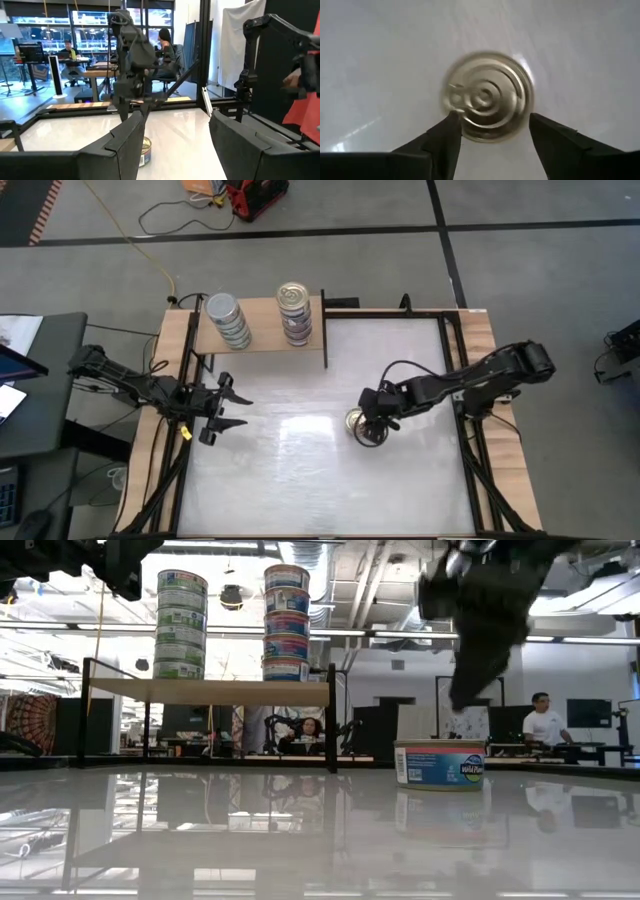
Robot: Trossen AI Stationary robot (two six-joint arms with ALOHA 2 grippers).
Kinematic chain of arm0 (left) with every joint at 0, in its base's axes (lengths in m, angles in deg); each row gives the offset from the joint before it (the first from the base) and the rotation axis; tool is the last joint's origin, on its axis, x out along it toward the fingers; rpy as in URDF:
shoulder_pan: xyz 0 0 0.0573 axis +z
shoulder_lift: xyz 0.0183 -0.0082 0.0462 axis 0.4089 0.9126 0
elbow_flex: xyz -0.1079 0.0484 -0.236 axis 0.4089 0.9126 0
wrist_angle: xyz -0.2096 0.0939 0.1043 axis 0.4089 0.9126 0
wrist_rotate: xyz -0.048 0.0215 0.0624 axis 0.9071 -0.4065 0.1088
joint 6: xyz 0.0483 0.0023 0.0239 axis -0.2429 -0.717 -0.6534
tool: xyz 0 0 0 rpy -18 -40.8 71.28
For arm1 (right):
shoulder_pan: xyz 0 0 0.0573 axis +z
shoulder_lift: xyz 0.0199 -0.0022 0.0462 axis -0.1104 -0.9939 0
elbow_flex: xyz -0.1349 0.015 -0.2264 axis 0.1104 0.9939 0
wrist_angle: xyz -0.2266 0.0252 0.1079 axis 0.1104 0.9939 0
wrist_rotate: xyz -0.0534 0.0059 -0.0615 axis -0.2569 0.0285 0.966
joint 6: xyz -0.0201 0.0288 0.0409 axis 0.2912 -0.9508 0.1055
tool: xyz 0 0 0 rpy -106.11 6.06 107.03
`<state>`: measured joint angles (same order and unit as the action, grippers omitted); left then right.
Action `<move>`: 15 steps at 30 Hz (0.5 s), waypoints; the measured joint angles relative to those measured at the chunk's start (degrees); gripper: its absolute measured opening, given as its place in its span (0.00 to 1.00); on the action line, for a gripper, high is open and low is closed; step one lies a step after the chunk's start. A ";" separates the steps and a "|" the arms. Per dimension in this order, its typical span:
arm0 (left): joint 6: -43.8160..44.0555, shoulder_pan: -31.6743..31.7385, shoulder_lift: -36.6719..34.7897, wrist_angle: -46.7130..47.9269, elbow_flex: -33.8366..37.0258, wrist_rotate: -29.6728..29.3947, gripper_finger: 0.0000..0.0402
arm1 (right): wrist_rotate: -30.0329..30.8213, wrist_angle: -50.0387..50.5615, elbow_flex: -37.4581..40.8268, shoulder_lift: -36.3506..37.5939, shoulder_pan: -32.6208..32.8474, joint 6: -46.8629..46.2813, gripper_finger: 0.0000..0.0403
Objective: Stack canned seafood by type on shelf
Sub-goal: Stack the blue-pink tuna can on top of the other blue-pink tuna cans on the shelf
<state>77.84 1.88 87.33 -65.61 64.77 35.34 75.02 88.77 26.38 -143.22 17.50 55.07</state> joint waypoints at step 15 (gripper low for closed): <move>1.61 0.02 0.02 -0.33 0.00 -0.51 0.53 | -4.58 -3.76 3.34 -2.38 -6.08 0.46 0.49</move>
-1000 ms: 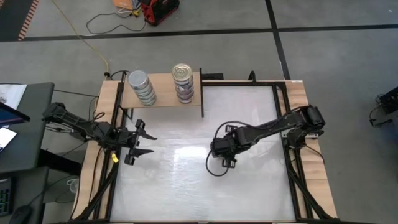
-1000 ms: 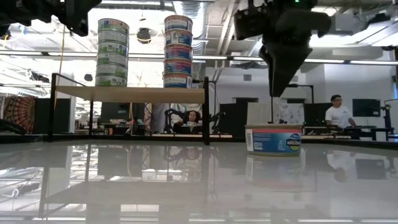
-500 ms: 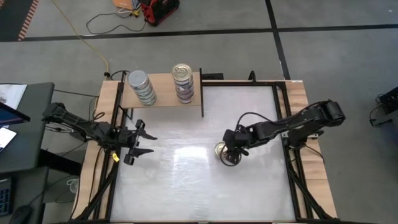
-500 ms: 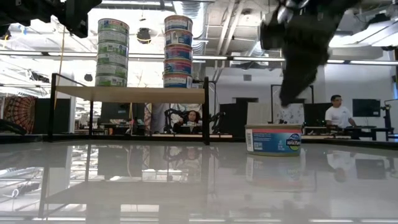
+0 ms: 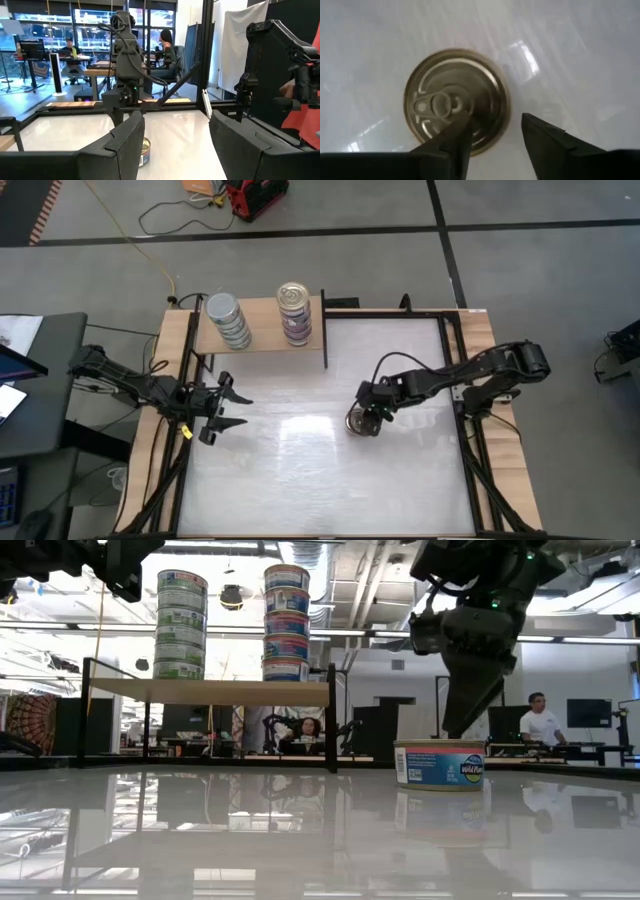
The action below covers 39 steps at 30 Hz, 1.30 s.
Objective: Stack canned seafood by type on shelf
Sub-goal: Stack the blue-pink tuna can on top of the other blue-pink tuna cans on the shelf
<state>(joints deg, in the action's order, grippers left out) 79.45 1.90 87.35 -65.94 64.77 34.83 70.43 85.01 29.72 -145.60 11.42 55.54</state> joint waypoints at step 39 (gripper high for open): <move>1.96 -0.02 0.00 0.35 0.00 1.75 0.53 | 0.36 5.24 0.04 -4.64 -10.21 5.65 0.06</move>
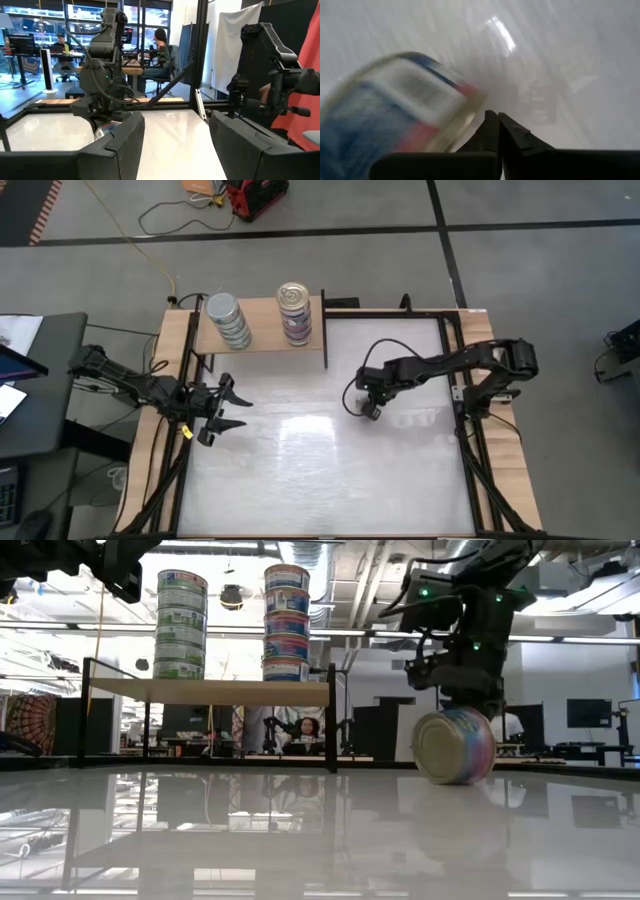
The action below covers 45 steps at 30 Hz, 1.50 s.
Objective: Stack canned seafood by type on shelf
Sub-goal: Stack the blue-pink tuna can on top of the other blue-pink tuna cans on the shelf
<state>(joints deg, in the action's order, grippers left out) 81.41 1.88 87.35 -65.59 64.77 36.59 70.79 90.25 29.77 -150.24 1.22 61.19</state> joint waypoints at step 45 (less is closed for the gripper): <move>-12.62 0.02 -0.02 5.82 -1.70 -1.49 0.53 | 23.27 24.51 -24.93 -17.42 24.27 -51.98 0.82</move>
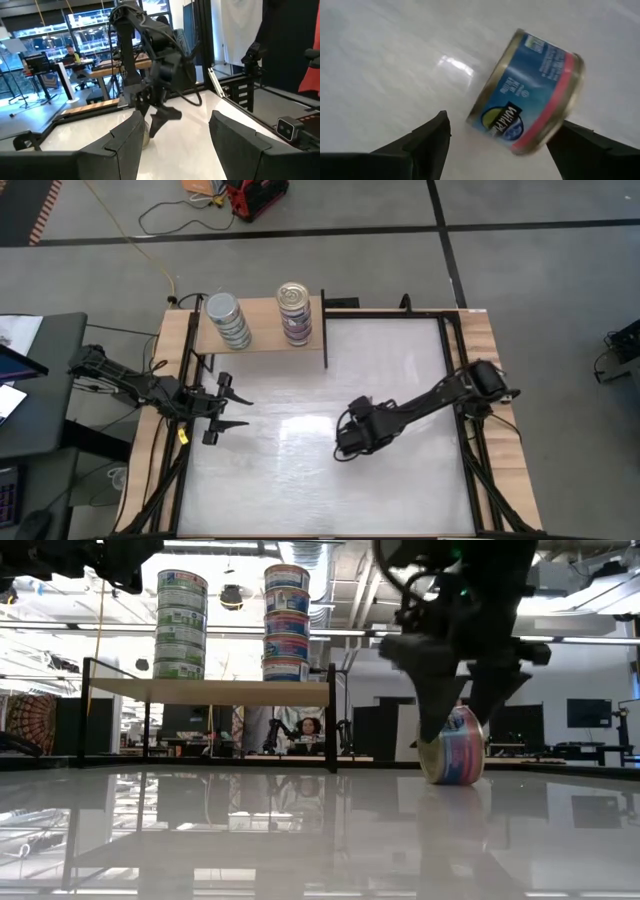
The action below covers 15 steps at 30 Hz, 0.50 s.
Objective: Stack canned seafood by type on shelf
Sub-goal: Stack the blue-pink tuna can on top of the other blue-pink tuna cans on the shelf
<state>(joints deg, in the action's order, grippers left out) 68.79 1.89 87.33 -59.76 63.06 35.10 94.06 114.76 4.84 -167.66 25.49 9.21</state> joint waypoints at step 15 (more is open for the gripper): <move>0.14 -0.01 0.00 0.97 0.02 -0.04 0.53 | 0.67 0.78 -0.10 -3.20 -0.91 -7.05 0.76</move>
<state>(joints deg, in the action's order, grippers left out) 68.93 1.88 87.33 -58.80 63.09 35.06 94.72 115.54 4.74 -170.86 24.58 2.16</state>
